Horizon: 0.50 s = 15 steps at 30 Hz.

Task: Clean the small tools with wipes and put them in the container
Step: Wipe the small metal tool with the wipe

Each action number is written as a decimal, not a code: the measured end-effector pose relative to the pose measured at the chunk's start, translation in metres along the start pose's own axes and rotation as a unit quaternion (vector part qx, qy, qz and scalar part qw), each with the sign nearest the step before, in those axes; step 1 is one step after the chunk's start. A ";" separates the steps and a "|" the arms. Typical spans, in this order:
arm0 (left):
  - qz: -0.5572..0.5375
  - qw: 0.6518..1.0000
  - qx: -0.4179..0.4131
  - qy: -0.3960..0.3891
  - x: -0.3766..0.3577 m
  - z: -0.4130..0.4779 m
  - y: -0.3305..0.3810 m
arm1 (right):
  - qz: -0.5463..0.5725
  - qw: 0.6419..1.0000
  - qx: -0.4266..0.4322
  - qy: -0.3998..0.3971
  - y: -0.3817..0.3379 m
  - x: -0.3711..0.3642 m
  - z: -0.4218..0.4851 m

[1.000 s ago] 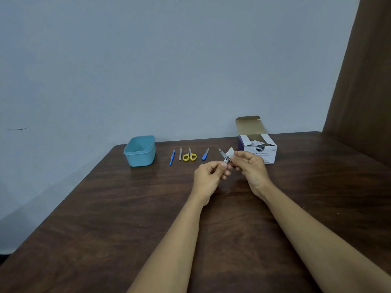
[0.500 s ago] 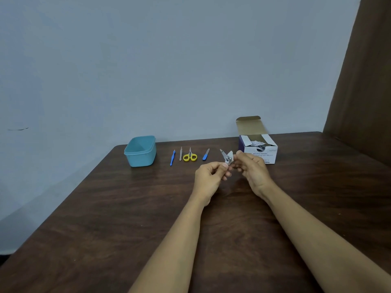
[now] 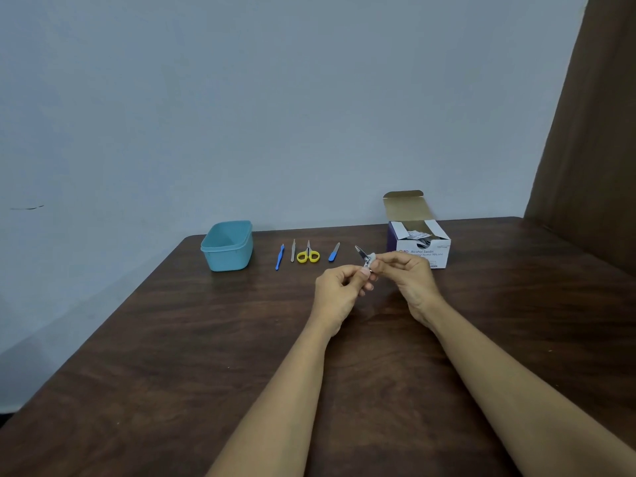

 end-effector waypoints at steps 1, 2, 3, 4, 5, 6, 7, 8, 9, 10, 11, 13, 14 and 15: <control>0.001 1.000 -0.002 0.001 0.000 0.000 0.000 | -0.002 1.000 -0.001 0.003 0.000 0.001 0.000; 0.001 1.000 -0.004 0.002 0.000 0.000 0.000 | -0.001 1.000 -0.002 0.004 0.000 0.001 0.000; 0.001 1.000 -0.005 0.003 0.000 0.000 0.000 | -0.001 1.000 -0.003 0.005 0.001 0.001 0.000; 0.001 1.000 -0.005 0.003 -0.001 0.000 -0.001 | 0.001 1.000 -0.002 0.005 0.001 0.001 0.000; 0.002 1.000 -0.005 0.003 -0.001 0.000 -0.001 | 0.002 1.000 -0.001 0.004 0.001 0.001 0.000; 0.003 1.000 -0.006 0.003 -0.001 0.001 -0.001 | 0.003 1.000 -0.001 -0.001 0.001 0.000 -0.001; 0.006 1.000 -0.007 0.004 0.000 0.001 -0.001 | 0.001 1.000 0.001 -0.005 0.000 -0.001 -0.001; 0.009 1.000 -0.007 0.004 0.000 0.001 -0.001 | -0.001 1.000 0.002 -0.008 0.000 -0.002 -0.001; 0.011 1.000 -0.007 0.005 0.000 0.001 -0.002 | -0.007 1.000 0.004 -0.008 0.000 -0.002 -0.001; 0.012 1.000 -0.005 0.004 0.001 0.002 -0.002 | -0.012 1.000 0.006 -0.005 -0.001 -0.002 0.000; 0.011 1.000 -0.003 0.004 0.001 0.002 -0.002 | -0.016 1.000 0.011 0.000 -0.002 0.000 0.000; 0.014 1.000 -0.002 0.004 0.000 0.002 -0.003 | -0.018 1.000 0.016 0.010 -0.002 0.002 0.000; 0.015 1.000 -0.003 0.004 0.000 0.002 -0.003 | -0.018 1.000 0.015 0.013 -0.002 0.003 0.000; 0.015 1.000 -0.003 0.005 0.000 0.002 -0.003 | -0.017 1.000 0.013 0.013 -0.001 0.003 0.000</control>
Point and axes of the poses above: each hand's wrist, its own z-axis towards the middle knuckle, its own x-axis out of the back of the hand, y = z × x, the point moved 7 cm from there along z, towards the middle knuckle, and after that the axes turned 2 degrees about -x, right-handed, at the moved point
